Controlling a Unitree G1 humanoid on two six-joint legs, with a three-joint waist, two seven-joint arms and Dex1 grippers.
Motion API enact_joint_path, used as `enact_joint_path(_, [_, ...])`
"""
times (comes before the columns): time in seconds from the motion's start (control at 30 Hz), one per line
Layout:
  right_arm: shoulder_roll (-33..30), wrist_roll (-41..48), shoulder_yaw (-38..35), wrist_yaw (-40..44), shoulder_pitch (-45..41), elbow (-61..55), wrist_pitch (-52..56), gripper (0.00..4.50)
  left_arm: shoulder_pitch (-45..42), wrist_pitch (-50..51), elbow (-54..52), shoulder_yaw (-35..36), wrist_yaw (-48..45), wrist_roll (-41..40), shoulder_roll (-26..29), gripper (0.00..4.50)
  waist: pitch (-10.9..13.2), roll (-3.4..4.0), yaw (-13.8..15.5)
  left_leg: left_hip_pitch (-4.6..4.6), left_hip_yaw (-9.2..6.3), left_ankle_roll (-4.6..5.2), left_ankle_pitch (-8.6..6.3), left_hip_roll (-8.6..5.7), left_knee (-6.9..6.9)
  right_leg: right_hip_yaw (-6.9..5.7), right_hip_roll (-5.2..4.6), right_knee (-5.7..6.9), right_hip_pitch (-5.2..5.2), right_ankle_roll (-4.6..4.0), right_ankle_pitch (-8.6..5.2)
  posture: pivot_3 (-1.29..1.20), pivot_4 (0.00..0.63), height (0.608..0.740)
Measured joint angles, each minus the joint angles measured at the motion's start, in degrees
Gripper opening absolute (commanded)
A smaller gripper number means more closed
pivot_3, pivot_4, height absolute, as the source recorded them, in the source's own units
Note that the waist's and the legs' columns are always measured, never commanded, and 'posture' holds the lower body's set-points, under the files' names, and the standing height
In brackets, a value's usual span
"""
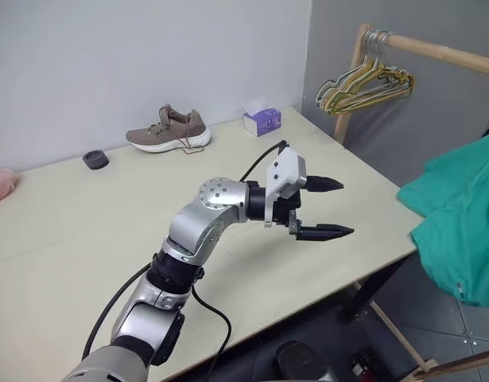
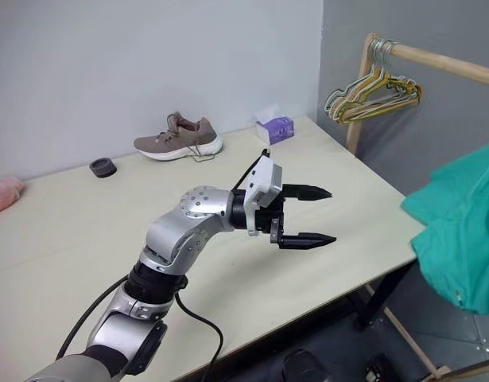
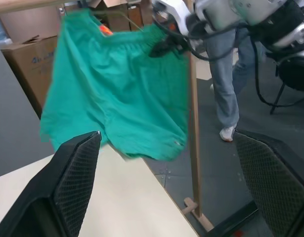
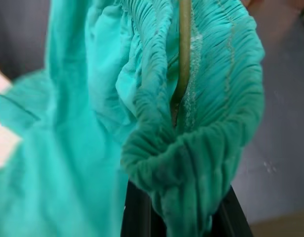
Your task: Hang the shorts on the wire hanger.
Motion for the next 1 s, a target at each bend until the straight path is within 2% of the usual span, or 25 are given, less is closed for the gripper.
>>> enact_joint_path(0.13, [-1.9,-0.5,0.7,-0.9,-3.8,8.7,-1.7,0.00,-0.2,1.1,-0.1,0.1,1.1,-0.4,-0.8,4.48,0.2,0.06,0.2,0.01,0.01,0.03,-0.02,-0.02,0.00,0.03,-0.02,-0.08,0.07,0.01,0.00,-0.47,0.056,0.740])
enact_joint_path(0.23, [-4.9,-0.5,2.1,-0.6,-6.0,15.7,-2.2,0.00,-1.1,1.5,-0.1,0.1,1.1,-0.7,-1.0,4.48,0.8,0.46,0.2,0.08,0.07,0.07,-0.04,-0.02,0.00,0.02,-0.02,-0.35,0.28,0.15,0.09,-0.47,0.073,0.740])
enact_joint_path(0.53, [-13.3,-0.3,13.1,4.8,-11.5,33.2,-7.7,0.00,-4.4,1.2,0.4,0.0,0.9,-0.8,-3.5,4.48,1.9,0.22,-0.1,0.28,0.84,0.31,-0.18,-0.05,0.02,1.01,0.10,-0.54,0.33,0.39,0.22,-0.47,0.102,0.740])
enact_joint_path(0.8, [-15.9,-0.4,20.1,8.0,-18.9,43.2,-11.9,0.00,-7.5,1.2,1.5,-0.2,0.6,-0.9,-7.0,4.48,3.1,0.03,0.0,0.32,1.40,0.70,-0.42,-0.07,0.08,1.82,0.09,-0.90,0.32,0.82,0.46,-0.46,0.130,0.740])
enact_joint_path(1.0, [-18.5,-2.6,28.1,12.9,-25.0,51.9,-20.0,0.00,-8.3,1.2,2.6,-0.3,0.7,-0.9,-8.2,4.48,4.0,0.41,-0.1,0.34,1.90,1.05,-0.63,-0.07,0.05,2.57,0.11,-1.32,0.30,1.16,0.65,-0.45,0.138,0.740])
